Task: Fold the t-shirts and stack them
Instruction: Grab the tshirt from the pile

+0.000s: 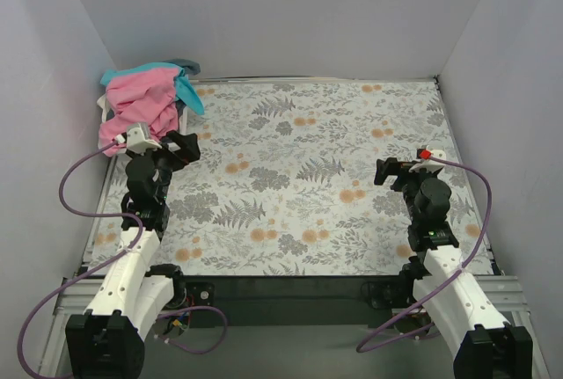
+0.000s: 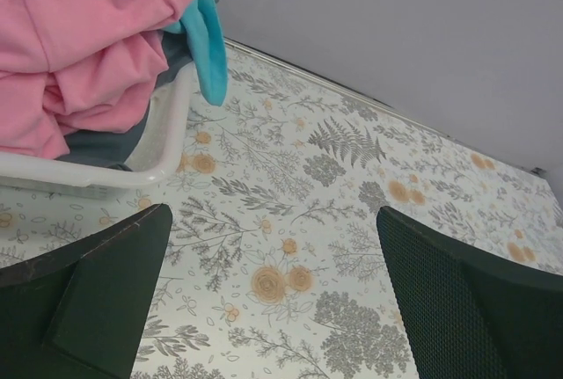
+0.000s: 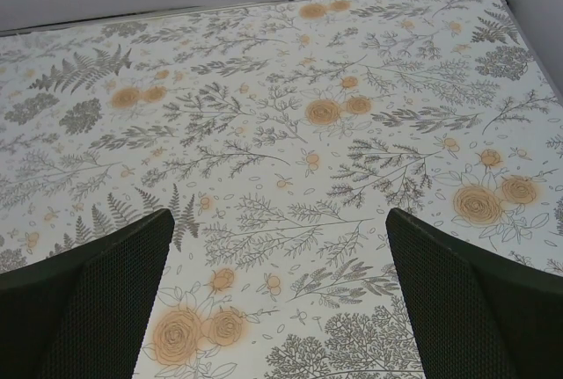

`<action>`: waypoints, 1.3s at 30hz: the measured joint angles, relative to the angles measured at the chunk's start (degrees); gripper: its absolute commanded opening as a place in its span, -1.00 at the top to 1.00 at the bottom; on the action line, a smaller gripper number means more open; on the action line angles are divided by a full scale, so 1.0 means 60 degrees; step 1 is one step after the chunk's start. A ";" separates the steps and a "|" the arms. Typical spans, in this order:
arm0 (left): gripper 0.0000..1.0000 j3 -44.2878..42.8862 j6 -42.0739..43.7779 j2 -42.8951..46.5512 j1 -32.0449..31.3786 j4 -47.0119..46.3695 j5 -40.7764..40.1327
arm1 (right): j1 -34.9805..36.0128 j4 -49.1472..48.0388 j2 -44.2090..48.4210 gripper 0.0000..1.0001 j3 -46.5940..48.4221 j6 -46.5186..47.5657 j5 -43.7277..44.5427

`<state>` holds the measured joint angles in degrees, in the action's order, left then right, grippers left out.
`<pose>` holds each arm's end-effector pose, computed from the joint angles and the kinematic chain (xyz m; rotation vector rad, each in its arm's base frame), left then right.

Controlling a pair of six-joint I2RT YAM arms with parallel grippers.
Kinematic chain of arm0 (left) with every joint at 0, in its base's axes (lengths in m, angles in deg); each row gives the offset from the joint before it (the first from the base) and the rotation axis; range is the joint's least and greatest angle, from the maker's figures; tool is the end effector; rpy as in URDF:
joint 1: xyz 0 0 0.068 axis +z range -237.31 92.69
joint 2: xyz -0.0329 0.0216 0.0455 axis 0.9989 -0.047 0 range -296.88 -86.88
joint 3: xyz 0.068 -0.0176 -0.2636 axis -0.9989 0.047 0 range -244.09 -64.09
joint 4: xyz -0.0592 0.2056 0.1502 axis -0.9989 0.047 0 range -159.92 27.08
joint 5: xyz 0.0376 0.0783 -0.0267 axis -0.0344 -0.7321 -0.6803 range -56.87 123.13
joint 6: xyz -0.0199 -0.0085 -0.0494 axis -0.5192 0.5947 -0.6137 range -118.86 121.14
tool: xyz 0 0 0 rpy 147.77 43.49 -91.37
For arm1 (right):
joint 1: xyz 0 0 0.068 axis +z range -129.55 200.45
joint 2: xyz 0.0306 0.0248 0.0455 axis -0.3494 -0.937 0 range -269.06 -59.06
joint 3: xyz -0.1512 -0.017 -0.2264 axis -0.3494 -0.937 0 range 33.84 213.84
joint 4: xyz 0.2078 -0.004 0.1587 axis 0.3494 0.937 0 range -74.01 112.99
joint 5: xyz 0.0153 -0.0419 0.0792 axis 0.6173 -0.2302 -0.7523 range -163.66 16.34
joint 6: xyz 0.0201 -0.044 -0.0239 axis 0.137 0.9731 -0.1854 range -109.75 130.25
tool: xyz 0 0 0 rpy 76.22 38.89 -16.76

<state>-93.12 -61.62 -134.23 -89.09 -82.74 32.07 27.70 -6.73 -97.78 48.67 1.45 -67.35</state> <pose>0.2016 -0.0055 0.2771 -0.8935 1.4883 -0.8283 0.1709 0.0179 0.2320 0.1073 1.5890 0.1308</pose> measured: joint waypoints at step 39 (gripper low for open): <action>-0.97 -0.3989 0.2335 -0.5708 0.1840 0.0306 -0.1060 | 0.0000 0.0342 0.0142 -0.97 0.0000 -0.0266 -0.0058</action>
<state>-117.06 -47.61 -168.48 -78.05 -80.91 25.71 27.70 -4.68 -96.93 48.67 -0.14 -67.70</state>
